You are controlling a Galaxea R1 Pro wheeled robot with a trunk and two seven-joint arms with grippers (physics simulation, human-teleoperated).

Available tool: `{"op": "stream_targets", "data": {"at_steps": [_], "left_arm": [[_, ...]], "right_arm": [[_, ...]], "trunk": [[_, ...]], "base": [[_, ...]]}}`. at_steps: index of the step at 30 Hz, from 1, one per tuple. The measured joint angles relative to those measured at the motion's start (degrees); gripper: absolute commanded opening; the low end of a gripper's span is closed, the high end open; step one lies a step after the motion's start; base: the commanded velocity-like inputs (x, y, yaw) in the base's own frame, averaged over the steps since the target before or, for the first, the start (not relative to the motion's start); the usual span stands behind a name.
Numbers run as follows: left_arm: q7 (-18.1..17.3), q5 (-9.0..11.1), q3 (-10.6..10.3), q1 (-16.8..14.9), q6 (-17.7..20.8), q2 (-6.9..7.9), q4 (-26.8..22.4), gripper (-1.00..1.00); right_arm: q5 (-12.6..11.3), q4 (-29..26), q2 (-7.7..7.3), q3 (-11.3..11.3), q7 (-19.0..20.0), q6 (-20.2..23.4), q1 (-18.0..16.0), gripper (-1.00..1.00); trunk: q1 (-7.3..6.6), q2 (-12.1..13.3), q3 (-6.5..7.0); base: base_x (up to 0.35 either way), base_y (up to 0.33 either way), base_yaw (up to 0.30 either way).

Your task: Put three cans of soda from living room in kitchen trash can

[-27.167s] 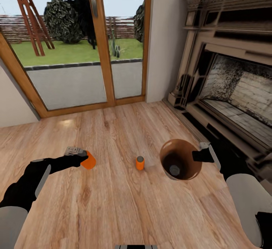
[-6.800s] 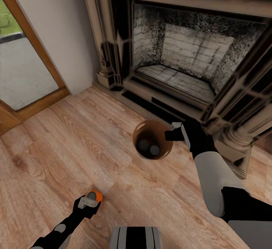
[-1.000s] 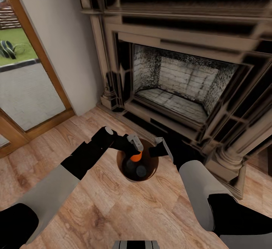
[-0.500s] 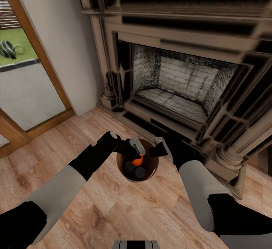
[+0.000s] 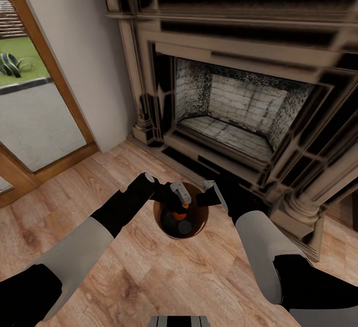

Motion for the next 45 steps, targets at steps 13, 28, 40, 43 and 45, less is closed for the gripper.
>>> {"op": "stream_targets", "data": {"at_steps": [13,28,40,43,45], "left_arm": [[-8.7,0.98,2.54,2.34,0.66,3.15,-16.23,1.0],[-31.92,0.16,64.63,7.5,-3.13,11.66,-24.63,1.0],[3.7,-0.05,72.06,20.21,-43.16,11.33,19.36,1.0],[6.08,-0.05,71.99,20.48,-51.05,11.11,28.45,1.0],[6.34,-0.02,71.99,20.52,-52.52,11.06,29.9,1.0]], "right_arm": [[-0.1,0.0,0.0,0.0,-0.01,0.01,0.0,-1.0],[-0.04,-0.07,-0.16,-0.26,-0.01,-0.01,0.16,-1.0],[-0.89,0.11,-4.71,-1.77,0.45,0.06,0.25,-1.0],[-0.33,3.32,-6.71,-5.79,0.88,0.01,0.25,-1.0],[1.02,5.11,-7.6,-7.37,0.87,-0.17,0.21,-1.0]], "trunk": [[0.0,0.0,0.0],[0.0,0.0,0.0],[0.0,0.0,-0.01],[0.0,0.0,-0.01],[0.0,0.0,-0.01]], "base": [[0.0,0.0,0.0],[0.0,0.0,0.0],[0.0,0.0,0.0],[0.0,0.0,0.0],[0.0,0.0,0.0]]}}
